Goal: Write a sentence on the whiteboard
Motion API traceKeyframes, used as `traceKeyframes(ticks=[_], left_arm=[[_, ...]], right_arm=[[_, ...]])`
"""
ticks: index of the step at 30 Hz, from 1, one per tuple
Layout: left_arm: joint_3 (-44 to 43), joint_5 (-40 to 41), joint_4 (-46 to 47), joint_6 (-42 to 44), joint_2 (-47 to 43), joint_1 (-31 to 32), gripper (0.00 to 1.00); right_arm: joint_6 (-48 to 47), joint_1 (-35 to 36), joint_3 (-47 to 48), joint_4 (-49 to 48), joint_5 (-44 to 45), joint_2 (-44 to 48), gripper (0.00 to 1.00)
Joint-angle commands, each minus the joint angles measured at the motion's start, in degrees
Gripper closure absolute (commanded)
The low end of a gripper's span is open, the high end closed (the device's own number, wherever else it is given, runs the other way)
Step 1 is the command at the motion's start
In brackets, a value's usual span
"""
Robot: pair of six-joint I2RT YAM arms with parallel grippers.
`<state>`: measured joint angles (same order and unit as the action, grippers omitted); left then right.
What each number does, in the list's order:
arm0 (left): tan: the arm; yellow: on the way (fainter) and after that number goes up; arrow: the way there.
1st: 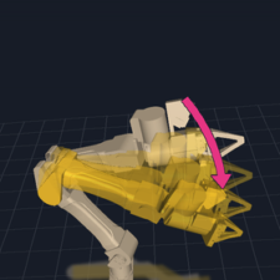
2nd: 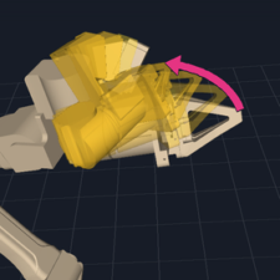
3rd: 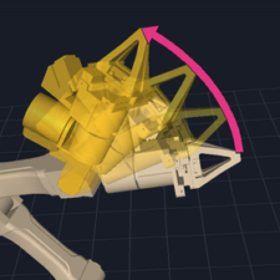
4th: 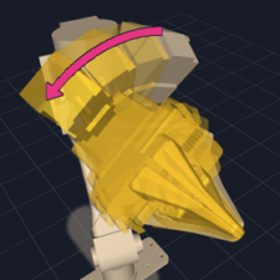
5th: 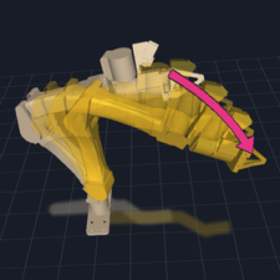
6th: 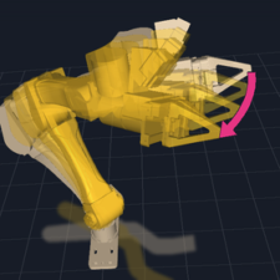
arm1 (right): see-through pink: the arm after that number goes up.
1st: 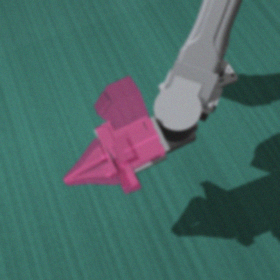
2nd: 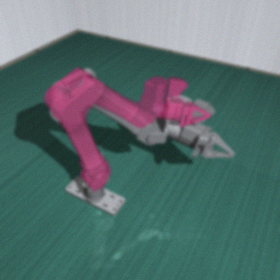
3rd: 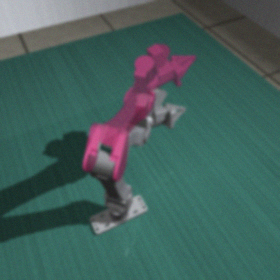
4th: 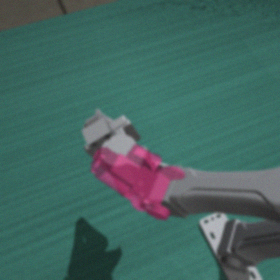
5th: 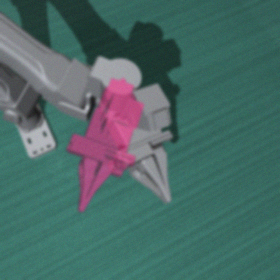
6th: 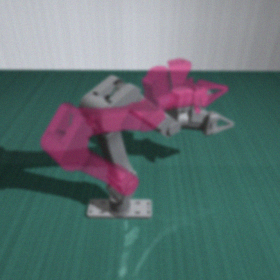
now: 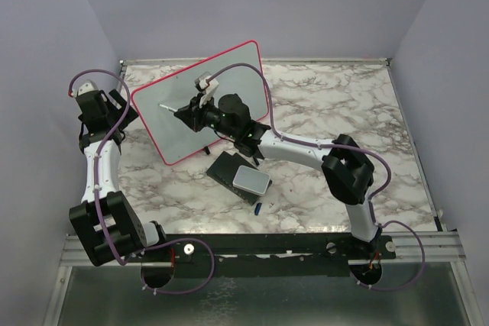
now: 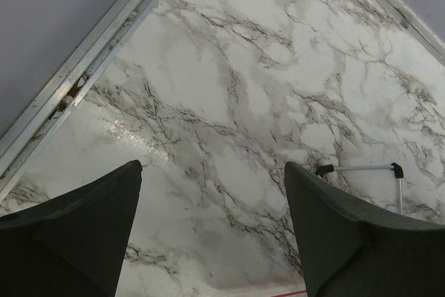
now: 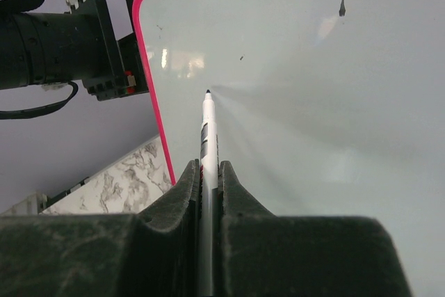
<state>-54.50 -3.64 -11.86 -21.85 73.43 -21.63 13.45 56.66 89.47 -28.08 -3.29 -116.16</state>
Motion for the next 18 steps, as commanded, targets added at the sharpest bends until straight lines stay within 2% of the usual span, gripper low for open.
traceKeyframes(ticks=[1,18], left_arm=[[0.8,-1.4,1.1,0.1,-0.5,0.4,0.16],[0.8,-1.4,1.1,0.2,-0.7,0.4,0.16]], right_arm=[[-0.4,0.2,2.4,1.2,1.4,-2.1,0.99],[-0.9,0.2,5.7,3.6,-1.4,-4.9,0.99]])
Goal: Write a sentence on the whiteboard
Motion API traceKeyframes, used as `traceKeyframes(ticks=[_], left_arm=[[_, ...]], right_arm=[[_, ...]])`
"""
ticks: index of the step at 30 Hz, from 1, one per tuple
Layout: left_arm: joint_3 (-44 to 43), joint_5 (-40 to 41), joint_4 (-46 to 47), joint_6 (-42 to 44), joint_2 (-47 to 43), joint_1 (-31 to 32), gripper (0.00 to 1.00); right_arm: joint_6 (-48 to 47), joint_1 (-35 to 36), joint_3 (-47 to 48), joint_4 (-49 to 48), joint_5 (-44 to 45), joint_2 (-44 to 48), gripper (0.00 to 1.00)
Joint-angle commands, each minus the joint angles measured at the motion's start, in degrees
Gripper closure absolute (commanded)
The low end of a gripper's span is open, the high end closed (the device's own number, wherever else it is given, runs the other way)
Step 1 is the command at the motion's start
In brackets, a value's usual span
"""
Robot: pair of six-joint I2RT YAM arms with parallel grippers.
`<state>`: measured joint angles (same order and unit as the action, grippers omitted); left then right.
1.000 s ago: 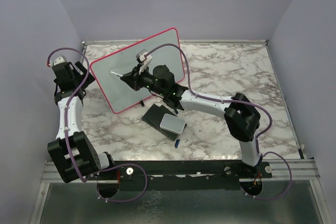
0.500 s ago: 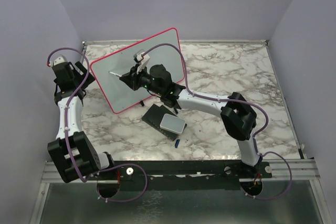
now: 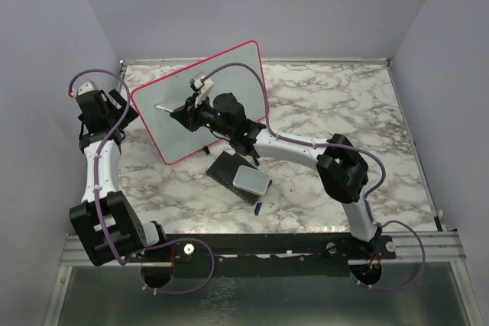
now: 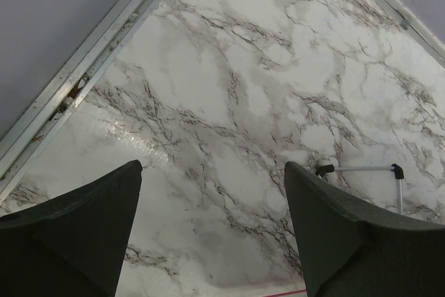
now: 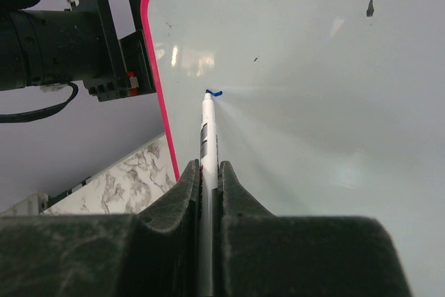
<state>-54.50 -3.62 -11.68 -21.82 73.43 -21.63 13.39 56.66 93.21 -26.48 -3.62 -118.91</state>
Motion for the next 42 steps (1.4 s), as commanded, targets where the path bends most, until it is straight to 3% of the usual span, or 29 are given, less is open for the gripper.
traceKeyframes(ticks=[1,25,42], left_arm=[[0.8,-1.3,0.9,0.2,-0.7,0.4,0.16],[0.9,-1.0,0.9,0.2,-1.4,-0.2,0.16],[1.1,-0.6,0.9,0.4,-1.9,-0.5,0.16]], right_arm=[[-0.7,0.2,2.0,2.0,-1.3,-2.2,0.99],[0.1,0.4,-2.8,3.8,-3.4,-1.6,1.0],[0.1,0.5,-8.4,1.2,6.4,2.9,0.99]])
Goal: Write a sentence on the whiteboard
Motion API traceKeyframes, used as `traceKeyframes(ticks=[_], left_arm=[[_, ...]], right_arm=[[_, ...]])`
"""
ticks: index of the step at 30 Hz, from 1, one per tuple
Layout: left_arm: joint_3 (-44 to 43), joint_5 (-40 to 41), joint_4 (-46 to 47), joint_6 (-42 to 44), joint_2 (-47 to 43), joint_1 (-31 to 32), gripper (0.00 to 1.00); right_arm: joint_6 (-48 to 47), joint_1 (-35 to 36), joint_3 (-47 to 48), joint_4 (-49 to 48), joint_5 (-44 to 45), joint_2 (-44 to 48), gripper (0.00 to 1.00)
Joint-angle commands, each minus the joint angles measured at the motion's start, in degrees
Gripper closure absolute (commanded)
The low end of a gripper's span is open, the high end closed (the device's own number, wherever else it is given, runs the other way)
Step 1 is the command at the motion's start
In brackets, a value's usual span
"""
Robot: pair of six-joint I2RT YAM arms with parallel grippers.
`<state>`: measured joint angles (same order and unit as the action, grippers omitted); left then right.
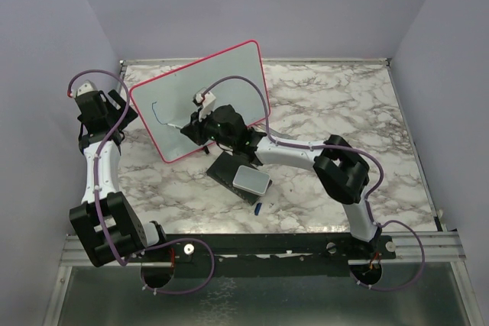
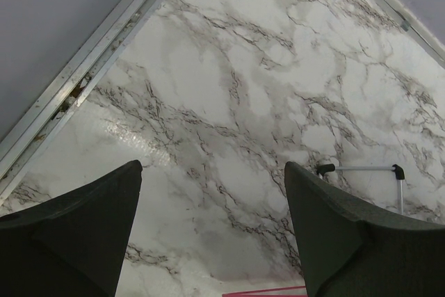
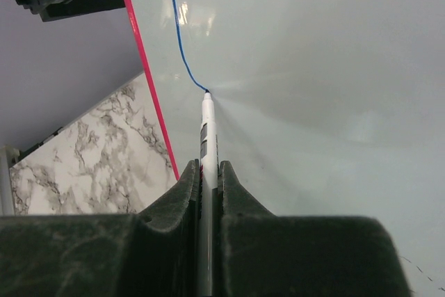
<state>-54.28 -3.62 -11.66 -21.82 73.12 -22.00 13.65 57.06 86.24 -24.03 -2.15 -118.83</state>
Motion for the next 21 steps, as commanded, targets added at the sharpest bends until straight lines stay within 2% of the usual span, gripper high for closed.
traceKeyframes(ticks=[1,4,10,15,21], left_arm=[[0.8,-0.6,0.9,0.4,-1.6,-0.1,0.16],[0.8,-0.6,0.9,0.3,-1.7,-0.1,0.16],[0.9,-0.6,0.9,0.4,-1.7,-0.2,0.16],[1.0,-0.6,0.9,0.3,-1.8,-0.2,0.16],[1.2,-0.8,0.9,0.3,-2.0,-0.2,0.16]], right_arm=[[-0.2,0.1,-1.5,-1.4,5.0,2.9,0.99],[-0.4,0.0,-2.2,-2.1,4.1,3.5,0.99],[-1.6,0.1,-7.9,-8.3,-3.1,8.5,0.99],[-2.9,0.1,-7.9,-7.9,-0.1,11.0,0.99],[-5.2,-0.1,-3.1,-6.2,1.8,8.8,0.99]])
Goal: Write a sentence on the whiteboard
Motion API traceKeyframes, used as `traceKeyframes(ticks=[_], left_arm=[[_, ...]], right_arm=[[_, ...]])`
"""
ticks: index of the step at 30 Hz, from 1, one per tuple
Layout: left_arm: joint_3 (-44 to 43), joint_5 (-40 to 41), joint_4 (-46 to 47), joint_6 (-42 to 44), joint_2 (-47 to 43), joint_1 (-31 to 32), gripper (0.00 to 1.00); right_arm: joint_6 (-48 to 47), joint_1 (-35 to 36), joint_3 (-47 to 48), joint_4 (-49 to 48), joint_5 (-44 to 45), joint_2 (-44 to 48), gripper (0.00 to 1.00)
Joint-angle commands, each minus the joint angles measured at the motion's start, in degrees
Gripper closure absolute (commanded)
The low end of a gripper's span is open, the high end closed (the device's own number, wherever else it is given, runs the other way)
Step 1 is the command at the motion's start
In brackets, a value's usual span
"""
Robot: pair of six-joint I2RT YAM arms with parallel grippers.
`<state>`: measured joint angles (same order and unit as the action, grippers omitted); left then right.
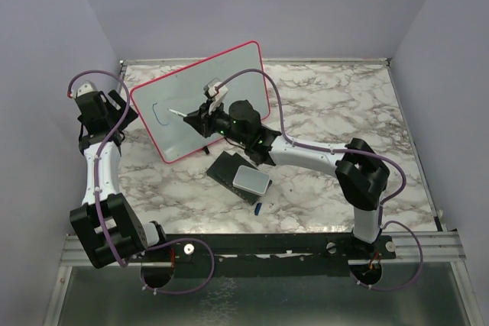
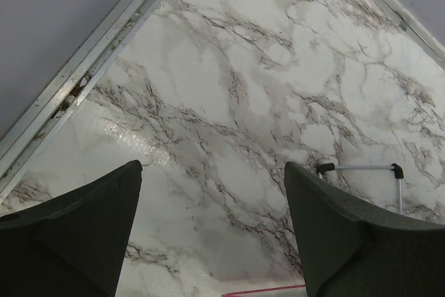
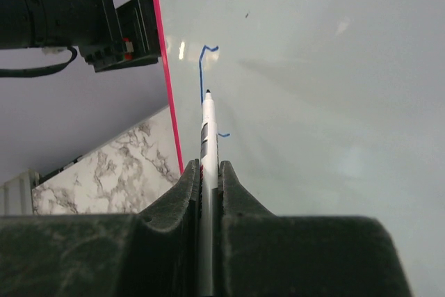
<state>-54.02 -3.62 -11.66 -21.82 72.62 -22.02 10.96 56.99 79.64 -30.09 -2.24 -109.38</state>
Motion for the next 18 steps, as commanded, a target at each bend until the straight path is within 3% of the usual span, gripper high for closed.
traceKeyframes(ticks=[1,18], left_arm=[[0.9,-0.6,0.9,0.4,-1.5,-0.2,0.16],[0.8,-0.9,0.9,0.3,-1.3,-0.2,0.16]], right_arm=[[-2.8,-0.1,4.2,-0.2,2.0,-1.0,0.99],[-3.2,-1.1,12.4,3.2,1.8,-6.9,0.99]])
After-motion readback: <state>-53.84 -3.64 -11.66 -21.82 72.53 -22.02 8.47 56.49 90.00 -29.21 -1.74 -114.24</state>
